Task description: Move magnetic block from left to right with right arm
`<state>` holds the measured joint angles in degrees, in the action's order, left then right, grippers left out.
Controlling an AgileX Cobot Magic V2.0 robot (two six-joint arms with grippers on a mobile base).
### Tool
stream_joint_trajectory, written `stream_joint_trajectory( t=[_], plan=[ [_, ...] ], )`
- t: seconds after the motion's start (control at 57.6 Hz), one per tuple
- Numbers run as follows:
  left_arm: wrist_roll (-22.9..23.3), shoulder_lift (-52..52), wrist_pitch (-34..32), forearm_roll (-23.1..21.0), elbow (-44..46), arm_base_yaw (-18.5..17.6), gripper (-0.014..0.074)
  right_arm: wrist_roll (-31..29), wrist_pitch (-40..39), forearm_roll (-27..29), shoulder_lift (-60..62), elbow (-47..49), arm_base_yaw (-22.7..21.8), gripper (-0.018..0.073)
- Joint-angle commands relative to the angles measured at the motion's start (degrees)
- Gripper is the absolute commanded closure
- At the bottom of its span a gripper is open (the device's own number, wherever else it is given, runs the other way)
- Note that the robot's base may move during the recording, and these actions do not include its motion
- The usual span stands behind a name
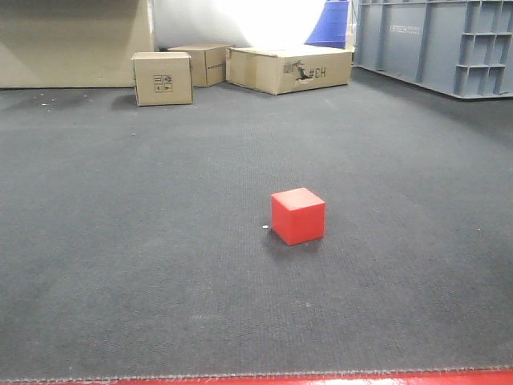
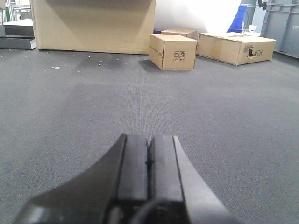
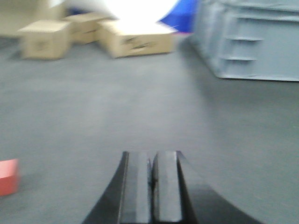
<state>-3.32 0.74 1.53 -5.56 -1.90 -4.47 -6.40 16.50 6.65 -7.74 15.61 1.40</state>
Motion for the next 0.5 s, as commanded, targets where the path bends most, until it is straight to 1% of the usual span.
stream_joint_trajectory(
  t=[0.0, 0.122, 0.174, 0.312, 0.347, 0.486],
  plan=[
    [0.3, 0.7, -4.8, -0.3, -0.5, -0.1, 0.0722, -0.1, -9.2, -0.5, 3.2, -2.7, -3.3, 0.0498],
    [0.3, 0.7, -4.8, -0.3, -0.5, -0.1, 0.0722, -0.1, -13.2, -0.5, 8.0, -9.2, -5.7, 0.0498],
    [0.3, 0.7, -4.8, -0.3, -0.5, -0.1, 0.0722, -0.1, -15.0, -0.5, 9.8, -11.9, -6.2, 0.0498],
    [0.3, 0.7, -4.8, -0.3, -0.5, -0.1, 0.0722, -0.1, -19.9, -0.5, 9.5, -17.6, -6.3, 0.0498],
    [0.3, 0.7, -4.8, -0.3, -0.5, -0.1, 0.0722, -0.1, -17.6, -0.5, 9.5, -17.3, -6.3, 0.0498],
    [0.3, 0.7, -4.8, -0.3, -0.5, -0.1, 0.0722, -0.1, -16.9, -0.5, 9.5, -17.3, -6.3, 0.0498]
  ],
)
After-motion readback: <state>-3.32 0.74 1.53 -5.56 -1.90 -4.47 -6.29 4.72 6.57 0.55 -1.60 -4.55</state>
